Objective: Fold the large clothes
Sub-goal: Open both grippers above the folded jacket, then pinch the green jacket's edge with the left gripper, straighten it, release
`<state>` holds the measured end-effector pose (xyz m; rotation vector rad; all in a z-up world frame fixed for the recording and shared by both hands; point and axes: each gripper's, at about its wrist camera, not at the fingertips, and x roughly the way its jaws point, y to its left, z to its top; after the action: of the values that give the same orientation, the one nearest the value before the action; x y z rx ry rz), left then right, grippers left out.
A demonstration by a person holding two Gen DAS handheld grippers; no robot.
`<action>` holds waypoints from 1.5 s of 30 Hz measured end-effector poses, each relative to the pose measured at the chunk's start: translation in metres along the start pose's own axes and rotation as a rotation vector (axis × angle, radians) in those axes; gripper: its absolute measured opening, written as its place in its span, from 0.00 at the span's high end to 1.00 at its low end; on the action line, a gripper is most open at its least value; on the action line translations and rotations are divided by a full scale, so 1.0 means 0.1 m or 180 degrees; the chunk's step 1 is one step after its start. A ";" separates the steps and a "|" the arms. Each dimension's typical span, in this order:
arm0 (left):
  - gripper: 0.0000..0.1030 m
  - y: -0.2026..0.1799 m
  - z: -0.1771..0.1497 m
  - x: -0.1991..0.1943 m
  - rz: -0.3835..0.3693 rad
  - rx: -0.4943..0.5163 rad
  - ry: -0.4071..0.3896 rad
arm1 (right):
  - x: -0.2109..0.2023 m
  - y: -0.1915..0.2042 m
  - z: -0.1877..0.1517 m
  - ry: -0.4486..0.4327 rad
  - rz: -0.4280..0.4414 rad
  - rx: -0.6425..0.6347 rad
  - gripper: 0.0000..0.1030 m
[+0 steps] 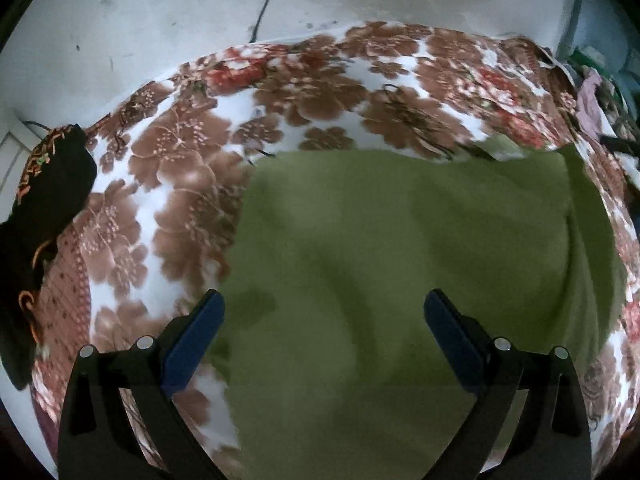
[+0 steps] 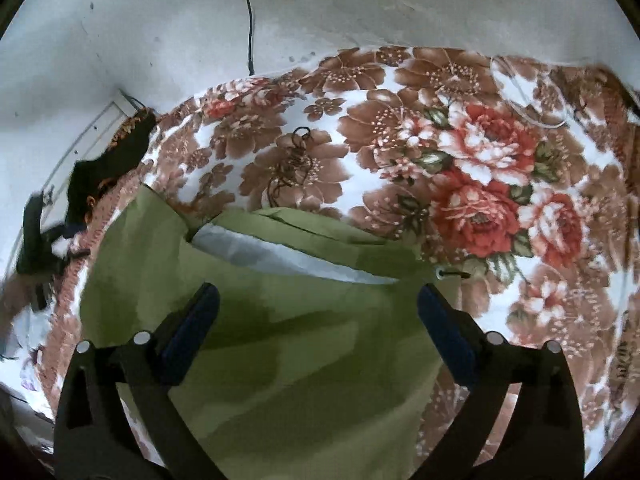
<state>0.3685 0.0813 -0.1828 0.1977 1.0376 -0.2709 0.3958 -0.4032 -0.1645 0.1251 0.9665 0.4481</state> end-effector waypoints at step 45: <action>0.97 1.14 0.25 0.71 0.0248 -0.0116 0.0450 | 0.60 -0.02 -0.81 0.0437 -0.0461 0.0257 0.05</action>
<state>0.4588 0.1731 -0.2281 0.2263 1.1713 -0.1691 0.3592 -0.3876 -0.2568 0.0971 1.1210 0.2870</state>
